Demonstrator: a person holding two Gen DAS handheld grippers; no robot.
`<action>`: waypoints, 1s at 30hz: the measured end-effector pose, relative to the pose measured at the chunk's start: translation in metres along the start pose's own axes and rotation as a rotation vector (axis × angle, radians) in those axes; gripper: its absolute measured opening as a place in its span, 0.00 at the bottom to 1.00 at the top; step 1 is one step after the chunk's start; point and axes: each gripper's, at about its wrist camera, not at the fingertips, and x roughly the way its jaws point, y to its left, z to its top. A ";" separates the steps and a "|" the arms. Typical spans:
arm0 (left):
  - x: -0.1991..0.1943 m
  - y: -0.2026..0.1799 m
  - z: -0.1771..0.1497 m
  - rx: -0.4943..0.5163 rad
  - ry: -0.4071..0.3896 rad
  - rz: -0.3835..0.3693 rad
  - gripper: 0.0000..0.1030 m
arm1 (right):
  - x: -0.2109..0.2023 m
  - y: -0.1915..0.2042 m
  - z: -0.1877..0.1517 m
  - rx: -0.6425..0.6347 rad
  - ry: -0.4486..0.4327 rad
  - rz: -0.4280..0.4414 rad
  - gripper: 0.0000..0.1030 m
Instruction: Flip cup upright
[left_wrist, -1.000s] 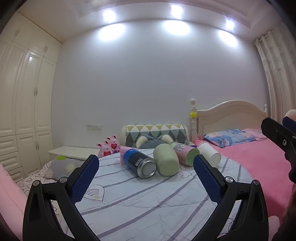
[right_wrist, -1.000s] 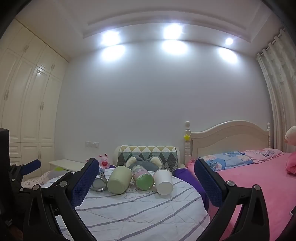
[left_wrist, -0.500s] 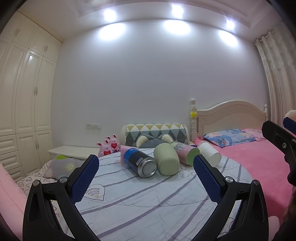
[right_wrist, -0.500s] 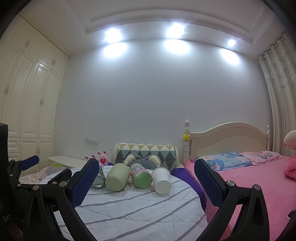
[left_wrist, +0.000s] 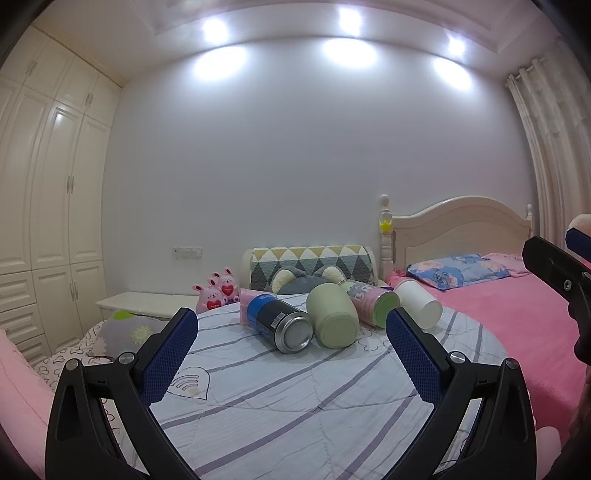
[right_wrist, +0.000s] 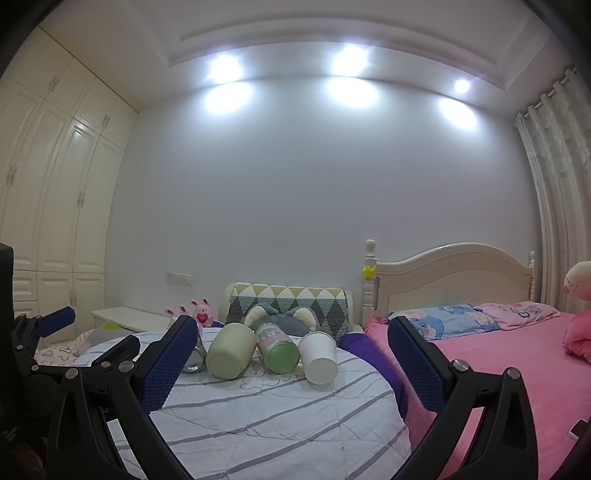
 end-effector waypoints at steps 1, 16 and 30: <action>0.000 0.000 0.000 0.000 0.001 0.000 1.00 | 0.000 0.000 0.000 0.000 0.000 0.000 1.00; 0.003 0.001 -0.001 -0.005 0.012 -0.002 1.00 | 0.004 0.004 -0.002 -0.031 0.022 -0.013 1.00; 0.013 0.004 -0.002 -0.017 0.061 -0.006 1.00 | 0.010 0.008 0.000 -0.040 0.052 -0.014 1.00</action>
